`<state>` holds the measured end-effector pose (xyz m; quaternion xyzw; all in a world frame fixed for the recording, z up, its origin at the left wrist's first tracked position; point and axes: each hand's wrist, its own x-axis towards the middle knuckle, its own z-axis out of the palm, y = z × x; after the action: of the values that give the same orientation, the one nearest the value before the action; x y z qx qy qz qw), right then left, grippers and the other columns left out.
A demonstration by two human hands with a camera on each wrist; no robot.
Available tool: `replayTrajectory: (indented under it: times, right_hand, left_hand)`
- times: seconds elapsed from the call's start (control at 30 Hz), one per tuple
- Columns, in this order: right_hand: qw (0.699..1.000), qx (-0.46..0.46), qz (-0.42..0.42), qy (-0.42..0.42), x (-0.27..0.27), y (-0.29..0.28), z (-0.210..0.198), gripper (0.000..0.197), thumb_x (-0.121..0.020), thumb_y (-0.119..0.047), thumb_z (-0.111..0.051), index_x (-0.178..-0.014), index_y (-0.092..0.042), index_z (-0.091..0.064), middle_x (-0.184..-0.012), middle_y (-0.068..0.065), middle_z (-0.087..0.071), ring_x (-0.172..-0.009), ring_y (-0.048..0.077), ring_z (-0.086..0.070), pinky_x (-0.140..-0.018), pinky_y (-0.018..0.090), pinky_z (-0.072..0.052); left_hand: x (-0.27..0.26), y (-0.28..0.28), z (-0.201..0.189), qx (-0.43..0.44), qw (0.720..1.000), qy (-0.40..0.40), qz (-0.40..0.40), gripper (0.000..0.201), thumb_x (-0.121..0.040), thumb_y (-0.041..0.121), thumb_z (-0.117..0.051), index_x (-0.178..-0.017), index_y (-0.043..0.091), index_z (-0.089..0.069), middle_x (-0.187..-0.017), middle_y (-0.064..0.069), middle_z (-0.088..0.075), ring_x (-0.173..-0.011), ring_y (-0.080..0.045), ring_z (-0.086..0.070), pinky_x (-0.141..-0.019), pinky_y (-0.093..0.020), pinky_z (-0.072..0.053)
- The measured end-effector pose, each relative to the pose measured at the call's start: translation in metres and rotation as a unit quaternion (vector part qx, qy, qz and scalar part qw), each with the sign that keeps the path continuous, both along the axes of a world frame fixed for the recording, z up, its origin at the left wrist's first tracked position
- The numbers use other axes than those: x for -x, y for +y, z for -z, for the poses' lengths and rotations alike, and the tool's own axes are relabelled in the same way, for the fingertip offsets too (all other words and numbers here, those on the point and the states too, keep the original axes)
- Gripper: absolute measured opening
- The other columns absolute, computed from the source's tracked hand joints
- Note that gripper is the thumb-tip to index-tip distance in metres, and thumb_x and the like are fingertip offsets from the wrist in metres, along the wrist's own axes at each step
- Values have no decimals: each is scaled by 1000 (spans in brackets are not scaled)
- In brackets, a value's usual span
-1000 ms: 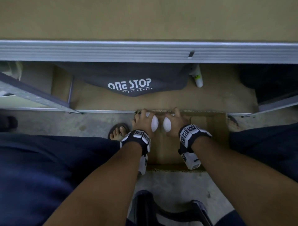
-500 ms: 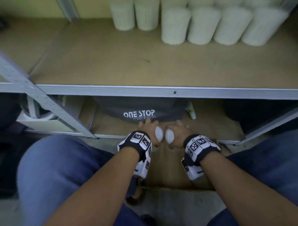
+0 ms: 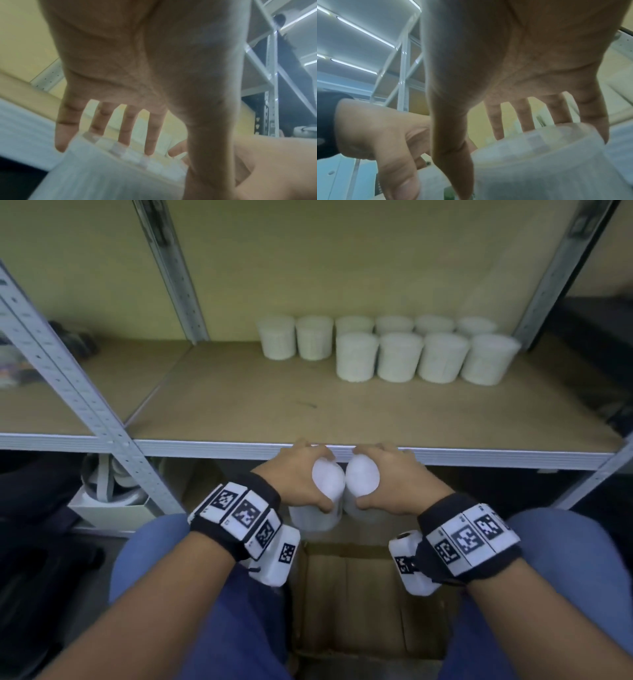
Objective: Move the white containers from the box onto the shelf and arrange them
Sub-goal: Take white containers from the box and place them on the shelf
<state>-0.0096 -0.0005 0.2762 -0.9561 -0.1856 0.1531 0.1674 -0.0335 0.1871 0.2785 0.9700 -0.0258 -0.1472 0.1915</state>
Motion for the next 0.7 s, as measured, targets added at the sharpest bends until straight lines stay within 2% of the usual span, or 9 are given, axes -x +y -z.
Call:
replayTrajectory:
  times: [0.1, 0.2, 0.3, 0.37, 0.43, 0.5, 0.6, 0.7]
  right_hand:
    - [999, -32, -2, -40, -4, 1, -24, 83, -61, -43, -73, -135, -36, -37, -137, -2, -42, -123, 32, -42, -102, 46, -41]
    - [996, -58, 5, -72, -10, 3, -43, 74, -60, -44, -74, -127, -32, -42, -131, -2, -47, -117, 28, -47, -98, 45, -43]
    - [993, -76, 18, -90, -19, 5, -54, 65, -61, -44, -74, -118, -28, -46, -126, -3, -48, -115, 24, -48, -96, 43, -44]
    - [991, -85, 24, -99, -25, 8, -58, 61, -61, -44, -74, -114, -28, -49, -126, -4, -47, -116, 23, -46, -96, 42, -44]
    - [988, -95, 32, -114, -33, 11, -61, 61, -60, -45, -75, -114, -29, -51, -128, -3, -47, -119, 23, -46, -98, 43, -44]
    - [986, -104, 39, -122, -42, 14, -61, 62, -59, -44, -76, -115, -28, -53, -130, -3, -47, -120, 23, -46, -99, 43, -43]
    - [985, -111, 43, -125, -54, 21, -56, 64, -58, -45, -76, -116, -27, -56, -130, -2, -48, -120, 23, -48, -100, 43, -44]
    - [985, -114, 54, -119, -64, 25, -48, 62, -58, -46, -76, -114, -26, -60, -126, 1, -53, -118, 24, -50, -99, 43, -45]
  left_hand:
    - [2, 5, -27, 14, 999, -43, -7, 79, -56, 40, -82, -127, 34, -48, -123, 2, -45, -114, -21, -49, -94, -38, -47]
    - [-1, 10, -45, 28, 996, -78, -25, 75, -59, 40, -83, -126, 34, -50, -130, 6, -45, -117, -17, -47, -91, -30, -44]
    - [-9, 13, -58, 31, 994, -101, -36, 76, -56, 42, -83, -124, 35, -51, -132, 5, -46, -118, -17, -47, -94, -33, -45]
    - [-16, 13, -64, 24, 992, -114, -42, 75, -57, 41, -83, -125, 34, -52, -126, 3, -48, -114, -18, -48, -91, -33, -45]
    - [-24, 13, -68, 19, 990, -126, -54, 73, -59, 40, -83, -125, 32, -52, -119, 2, -48, -107, -17, -46, -83, -30, -42]
    - [-33, 14, -67, 22, 988, -139, -68, 71, -61, 40, -82, -125, 31, -54, -115, 1, -48, -107, -19, -46, -80, -29, -39]
    - [-45, 15, -61, 24, 986, -142, -87, 71, -61, 39, -81, -126, 29, -55, -123, 0, -49, -114, -21, -48, -82, -29, -40]
    - [-54, 15, -53, 31, 984, -141, -102, 72, -60, 40, -81, -126, 28, -57, -130, -1, -51, -118, -23, -50, -90, -32, -45]
